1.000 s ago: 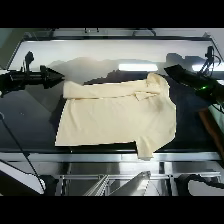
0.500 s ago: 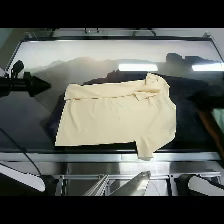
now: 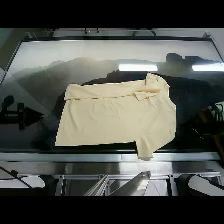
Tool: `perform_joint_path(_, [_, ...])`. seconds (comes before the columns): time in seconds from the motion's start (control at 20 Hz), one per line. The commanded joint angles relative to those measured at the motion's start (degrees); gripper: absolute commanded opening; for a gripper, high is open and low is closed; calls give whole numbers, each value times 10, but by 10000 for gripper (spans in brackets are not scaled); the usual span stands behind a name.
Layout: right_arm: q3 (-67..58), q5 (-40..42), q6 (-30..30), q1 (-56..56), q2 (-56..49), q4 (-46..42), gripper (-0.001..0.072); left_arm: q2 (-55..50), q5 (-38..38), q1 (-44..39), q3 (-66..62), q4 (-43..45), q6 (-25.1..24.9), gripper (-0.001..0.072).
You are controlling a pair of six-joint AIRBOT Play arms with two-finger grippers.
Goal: Fold the shirts.
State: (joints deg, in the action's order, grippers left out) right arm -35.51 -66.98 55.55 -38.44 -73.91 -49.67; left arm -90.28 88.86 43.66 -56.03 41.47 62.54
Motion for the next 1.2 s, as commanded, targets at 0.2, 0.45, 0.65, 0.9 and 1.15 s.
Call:
perform_joint_path(0.2, [19, 41, -24, 89, -93, 57, 457, 52, -47, 73, 116, 131, 54, 182])
perform_joint_path(0.45, [18, 42, -59, 125, -99, 134, 67, 50, -65, 36, 118, 146, 59, 251])
perform_joint_path(0.65, [18, 41, -70, 125, -99, 159, 23, 1, -77, -50, 118, 144, 59, 251])
perform_joint_path(0.9, [18, 40, -70, 125, -99, 159, 23, -63, -65, -172, 82, 107, 21, 241])
perform_joint_path(1.15, [18, 16, -70, 124, -99, 163, 22, -71, -62, -252, 46, 105, 20, 182])
